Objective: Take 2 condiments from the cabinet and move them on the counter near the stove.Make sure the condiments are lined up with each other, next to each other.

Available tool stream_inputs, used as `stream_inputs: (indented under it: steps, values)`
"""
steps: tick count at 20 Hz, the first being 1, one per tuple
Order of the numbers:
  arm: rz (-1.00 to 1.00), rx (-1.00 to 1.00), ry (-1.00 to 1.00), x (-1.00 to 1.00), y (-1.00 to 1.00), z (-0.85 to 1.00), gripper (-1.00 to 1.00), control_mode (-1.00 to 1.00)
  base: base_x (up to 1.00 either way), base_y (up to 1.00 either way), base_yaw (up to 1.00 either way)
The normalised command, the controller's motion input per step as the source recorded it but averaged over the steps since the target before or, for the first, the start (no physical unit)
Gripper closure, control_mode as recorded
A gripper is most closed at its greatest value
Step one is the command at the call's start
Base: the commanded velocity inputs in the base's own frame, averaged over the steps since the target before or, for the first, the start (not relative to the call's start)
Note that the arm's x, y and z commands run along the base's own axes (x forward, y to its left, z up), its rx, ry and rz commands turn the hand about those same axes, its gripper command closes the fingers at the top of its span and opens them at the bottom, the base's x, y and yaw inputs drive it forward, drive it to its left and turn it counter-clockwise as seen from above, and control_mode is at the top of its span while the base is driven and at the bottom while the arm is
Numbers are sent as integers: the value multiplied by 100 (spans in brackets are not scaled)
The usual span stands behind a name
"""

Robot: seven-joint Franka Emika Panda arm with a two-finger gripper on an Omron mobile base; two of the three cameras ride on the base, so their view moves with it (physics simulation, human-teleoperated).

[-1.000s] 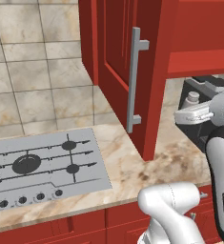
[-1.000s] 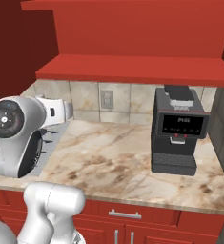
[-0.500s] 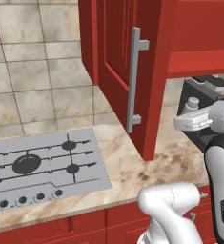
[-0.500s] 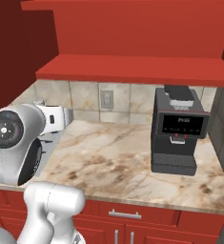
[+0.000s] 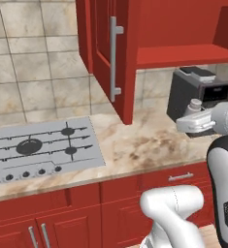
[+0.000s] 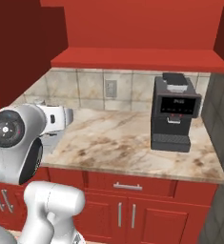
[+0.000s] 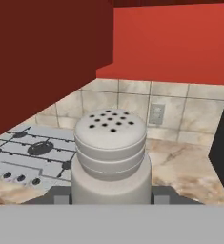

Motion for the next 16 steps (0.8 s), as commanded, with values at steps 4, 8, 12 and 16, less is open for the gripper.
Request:
stream_inputs:
  steps: [4,8,12,16]
  values:
    - [0,0,0,0,0,0,100,100,-100,0,0]
    - [0,0,0,0,0,0,100,100,-91,3,0]
    - [0,0,0,0,0,0,100,100,-60,46,1]
    - [0,0,0,0,0,0,100,100,0,100,7]
